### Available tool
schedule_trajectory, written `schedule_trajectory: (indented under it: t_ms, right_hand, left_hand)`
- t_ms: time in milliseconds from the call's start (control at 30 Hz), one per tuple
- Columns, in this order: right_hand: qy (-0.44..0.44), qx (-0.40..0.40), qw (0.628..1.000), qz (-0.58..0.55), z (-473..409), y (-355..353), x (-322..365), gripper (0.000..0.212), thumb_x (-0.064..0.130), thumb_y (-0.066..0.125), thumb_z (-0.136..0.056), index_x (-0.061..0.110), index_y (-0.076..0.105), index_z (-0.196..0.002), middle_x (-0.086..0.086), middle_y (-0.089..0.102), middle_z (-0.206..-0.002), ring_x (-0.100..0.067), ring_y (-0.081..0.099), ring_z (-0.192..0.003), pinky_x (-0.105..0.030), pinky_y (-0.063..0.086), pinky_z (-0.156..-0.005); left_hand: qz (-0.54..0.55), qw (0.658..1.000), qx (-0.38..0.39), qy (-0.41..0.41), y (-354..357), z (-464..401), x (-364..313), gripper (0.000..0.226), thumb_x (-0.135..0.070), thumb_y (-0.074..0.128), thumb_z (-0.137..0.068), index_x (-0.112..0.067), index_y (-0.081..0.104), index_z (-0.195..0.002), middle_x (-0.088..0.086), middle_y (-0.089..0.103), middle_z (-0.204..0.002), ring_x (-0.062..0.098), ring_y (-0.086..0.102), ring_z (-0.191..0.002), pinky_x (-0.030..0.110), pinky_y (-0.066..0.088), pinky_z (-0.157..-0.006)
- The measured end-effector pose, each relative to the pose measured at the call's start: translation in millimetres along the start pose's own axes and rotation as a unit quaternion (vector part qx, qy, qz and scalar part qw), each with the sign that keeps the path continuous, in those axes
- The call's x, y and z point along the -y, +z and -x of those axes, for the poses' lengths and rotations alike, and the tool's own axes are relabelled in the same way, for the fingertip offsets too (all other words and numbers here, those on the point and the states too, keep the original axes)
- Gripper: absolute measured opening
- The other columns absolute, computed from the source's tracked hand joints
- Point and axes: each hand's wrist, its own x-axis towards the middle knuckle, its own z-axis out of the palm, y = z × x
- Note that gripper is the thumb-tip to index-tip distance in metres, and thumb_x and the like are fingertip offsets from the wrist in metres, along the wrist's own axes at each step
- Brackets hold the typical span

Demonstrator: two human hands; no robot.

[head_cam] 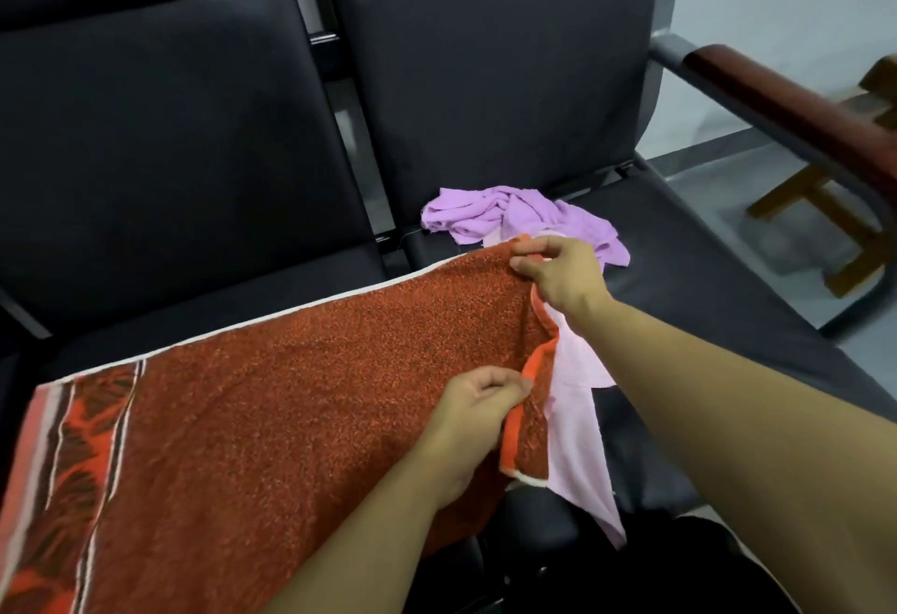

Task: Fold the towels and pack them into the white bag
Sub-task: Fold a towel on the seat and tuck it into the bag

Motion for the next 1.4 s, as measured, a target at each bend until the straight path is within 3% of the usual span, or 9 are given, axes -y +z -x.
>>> schedule_trajectory:
  t_ms: [167,300,400,533,700,867,1133,1267,1400]
  right_hand:
    - [0.018,-0.004,1.000,0.005,8.7,-37.6,9.6,0.031,0.007,0.078,-0.086,0.012,0.071,-0.116,-0.006,0.067,-0.085,0.000,0.055,-0.047,-0.015,0.052,-0.053]
    - [0.032,-0.025,0.999,-0.034,21.1,-59.0,22.8,0.044,0.013,0.084,-0.074,0.014,0.073,-0.117,-0.009,0.074,-0.110,-0.021,0.071,-0.082,-0.052,0.061,-0.083]
    - [0.008,-0.038,0.999,0.001,36.2,-65.3,49.2,0.039,0.012,0.080,-0.083,0.014,0.072,-0.121,-0.007,0.074,-0.094,-0.021,0.065,-0.071,-0.050,0.060,-0.075]
    - [-0.034,-0.033,0.999,0.017,49.8,-47.3,82.3,0.040,0.015,0.080,-0.084,0.013,0.070,-0.123,0.001,0.071,-0.103,-0.014,0.068,-0.082,-0.037,0.060,-0.086]
    - [-0.071,0.005,0.997,0.025,66.0,20.8,111.4,0.048,0.019,0.083,-0.081,0.011,0.069,-0.127,-0.002,0.074,-0.112,-0.014,0.069,-0.097,-0.034,0.056,-0.095]
    - [-0.095,0.069,0.992,0.039,95.0,115.0,140.2,0.051,0.022,0.082,-0.083,0.013,0.065,-0.130,0.001,0.071,-0.114,-0.009,0.067,-0.095,-0.014,0.050,-0.083]
    - [-0.086,0.183,0.978,0.047,138.4,277.7,154.4,0.062,0.023,0.081,-0.085,0.011,0.057,-0.141,-0.010,0.068,-0.121,-0.015,0.067,-0.091,-0.033,0.058,-0.089]
    - [-0.075,0.229,0.968,0.063,150.8,344.6,144.9,0.064,0.026,0.080,-0.086,0.014,0.054,-0.143,-0.007,0.063,-0.132,-0.022,0.066,-0.112,-0.040,0.053,-0.101]
    - [-0.049,0.272,0.958,0.070,161.6,392.8,134.3,0.062,0.018,0.075,-0.090,0.011,0.048,-0.146,-0.013,0.069,-0.105,-0.014,0.068,-0.063,-0.025,0.060,-0.061]
  left_hand:
    - [-0.013,1.000,-0.015,0.018,29.0,13.4,-10.4,0.029,-0.028,0.070,-0.095,0.001,0.071,-0.099,0.008,0.072,-0.079,0.019,0.060,-0.069,0.027,0.048,-0.062]
    - [-0.068,0.996,0.003,0.055,44.5,30.4,-20.8,0.034,-0.038,0.070,-0.094,-0.004,0.071,-0.091,0.000,0.060,-0.064,0.012,0.048,-0.056,0.025,0.038,-0.053]
    - [-0.082,0.992,-0.009,0.093,49.7,43.8,-33.4,0.033,-0.041,0.070,-0.094,-0.010,0.069,-0.083,-0.002,0.058,-0.062,0.012,0.048,-0.056,0.027,0.039,-0.057]
    - [-0.102,0.985,-0.035,0.138,30.8,64.6,-50.6,0.036,-0.044,0.068,-0.095,-0.012,0.067,-0.080,-0.002,0.056,-0.063,0.013,0.048,-0.058,0.029,0.038,-0.059]
    - [-0.132,0.968,-0.109,0.185,-30.8,98.1,-61.2,0.040,-0.048,0.062,-0.098,-0.017,0.064,-0.074,-0.008,0.049,-0.061,0.008,0.042,-0.058,0.027,0.035,-0.058]
    - [-0.130,0.954,-0.175,0.206,-114.0,139.4,-54.7,0.042,-0.049,0.058,-0.099,-0.015,0.064,-0.074,-0.009,0.049,-0.061,0.004,0.045,-0.058,0.020,0.037,-0.057]
    - [-0.110,0.942,-0.266,0.172,-240.4,192.1,-27.7,0.045,-0.054,0.055,-0.099,-0.015,0.068,-0.081,0.000,0.056,-0.068,0.011,0.053,-0.063,0.027,0.044,-0.065]
    - [-0.107,0.917,-0.357,0.139,-293.1,200.5,-7.1,0.042,-0.044,0.059,-0.100,-0.015,0.063,-0.070,-0.010,0.047,-0.054,0.006,0.043,-0.050,0.028,0.037,-0.057]
    - [-0.153,0.881,-0.440,0.078,-336.9,200.5,23.0,0.050,-0.045,0.056,-0.100,-0.008,0.054,-0.068,-0.001,0.051,-0.054,0.017,0.051,-0.055,0.041,0.045,-0.064]
